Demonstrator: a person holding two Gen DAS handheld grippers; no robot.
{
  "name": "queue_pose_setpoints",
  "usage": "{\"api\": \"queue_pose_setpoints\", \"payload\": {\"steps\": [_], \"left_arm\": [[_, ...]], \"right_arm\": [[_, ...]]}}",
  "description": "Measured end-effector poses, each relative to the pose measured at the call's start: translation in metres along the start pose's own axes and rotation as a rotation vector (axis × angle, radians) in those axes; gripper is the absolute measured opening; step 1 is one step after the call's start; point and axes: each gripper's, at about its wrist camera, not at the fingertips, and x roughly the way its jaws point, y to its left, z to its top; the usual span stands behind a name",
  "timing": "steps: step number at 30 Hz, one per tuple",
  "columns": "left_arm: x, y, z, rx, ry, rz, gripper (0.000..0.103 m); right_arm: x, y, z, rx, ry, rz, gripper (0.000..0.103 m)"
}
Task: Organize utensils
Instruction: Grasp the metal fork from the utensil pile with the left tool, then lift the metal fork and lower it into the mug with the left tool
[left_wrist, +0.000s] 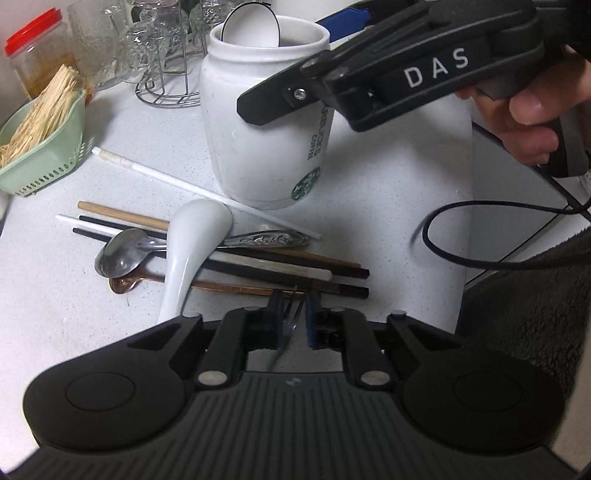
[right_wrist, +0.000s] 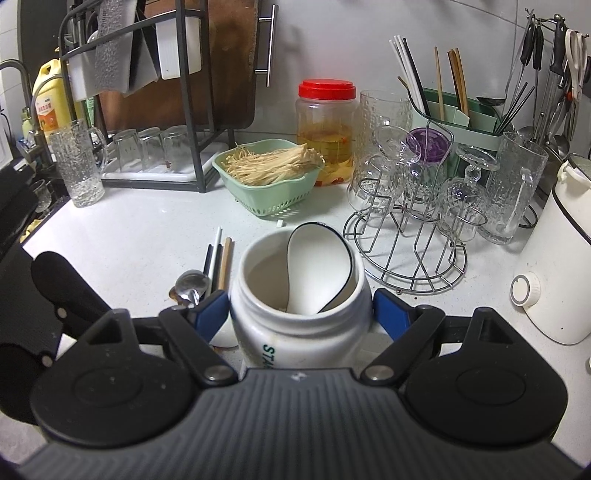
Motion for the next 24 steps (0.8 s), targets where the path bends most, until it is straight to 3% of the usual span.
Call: {"api": "queue_pose_setpoints", "payload": {"steps": [5, 12, 24], "left_arm": [[-0.002, -0.001, 0.004, 0.001, 0.0, 0.006, 0.003], [-0.017, -0.001, 0.014, -0.092, -0.037, 0.055, 0.001], [-0.059, 0.012, 0.037, -0.338, -0.164, 0.18, 0.001]], "right_arm": [[0.0, 0.0, 0.0, -0.007, 0.001, 0.004, 0.087], [-0.001, 0.0, 0.0, -0.015, 0.0, 0.01, 0.087], [0.0, 0.0, 0.002, -0.013, 0.019, 0.008, 0.087]]}}
